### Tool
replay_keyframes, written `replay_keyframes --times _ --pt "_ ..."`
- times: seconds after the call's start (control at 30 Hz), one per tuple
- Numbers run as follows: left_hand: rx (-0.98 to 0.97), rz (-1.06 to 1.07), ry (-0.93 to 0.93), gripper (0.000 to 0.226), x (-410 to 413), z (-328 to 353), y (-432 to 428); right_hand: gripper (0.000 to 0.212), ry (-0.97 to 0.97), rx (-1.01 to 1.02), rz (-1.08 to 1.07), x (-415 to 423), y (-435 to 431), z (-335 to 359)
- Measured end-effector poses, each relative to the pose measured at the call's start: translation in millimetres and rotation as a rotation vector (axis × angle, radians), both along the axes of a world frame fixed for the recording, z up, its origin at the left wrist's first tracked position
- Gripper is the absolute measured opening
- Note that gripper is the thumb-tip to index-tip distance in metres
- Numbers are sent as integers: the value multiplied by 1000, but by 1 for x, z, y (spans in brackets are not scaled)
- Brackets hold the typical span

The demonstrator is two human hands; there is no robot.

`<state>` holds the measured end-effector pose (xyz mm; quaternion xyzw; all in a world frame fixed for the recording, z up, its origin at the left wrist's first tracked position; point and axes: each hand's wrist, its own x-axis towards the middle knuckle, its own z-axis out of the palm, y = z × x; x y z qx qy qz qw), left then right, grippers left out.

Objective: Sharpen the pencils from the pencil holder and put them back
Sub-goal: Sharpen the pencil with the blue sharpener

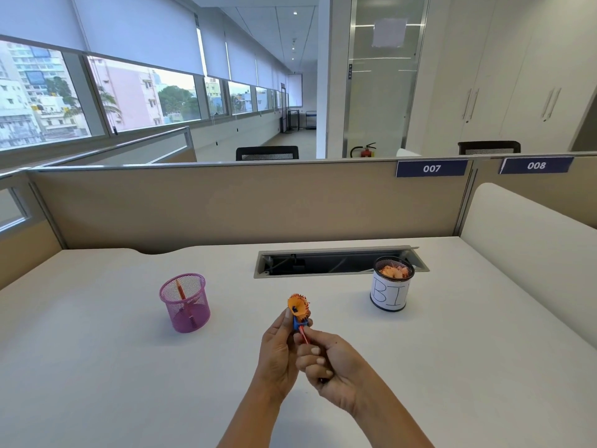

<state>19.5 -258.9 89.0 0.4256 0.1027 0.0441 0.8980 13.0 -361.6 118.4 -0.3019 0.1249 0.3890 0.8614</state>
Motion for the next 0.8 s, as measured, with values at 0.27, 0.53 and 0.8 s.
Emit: replay_keyframes --times 0.27,0.53,0.8 --pt "55 133 -20 21 1 3 1 10 -861 -1051 -139 -3 5 -1" --pt "104 189 -49 22 -1 8 -9 20 -1286 -1639 -399 -10 22 -17" --pt "78 121 -29 25 0 5 -6 34 -739 -1007 -169 -4 13 -5"
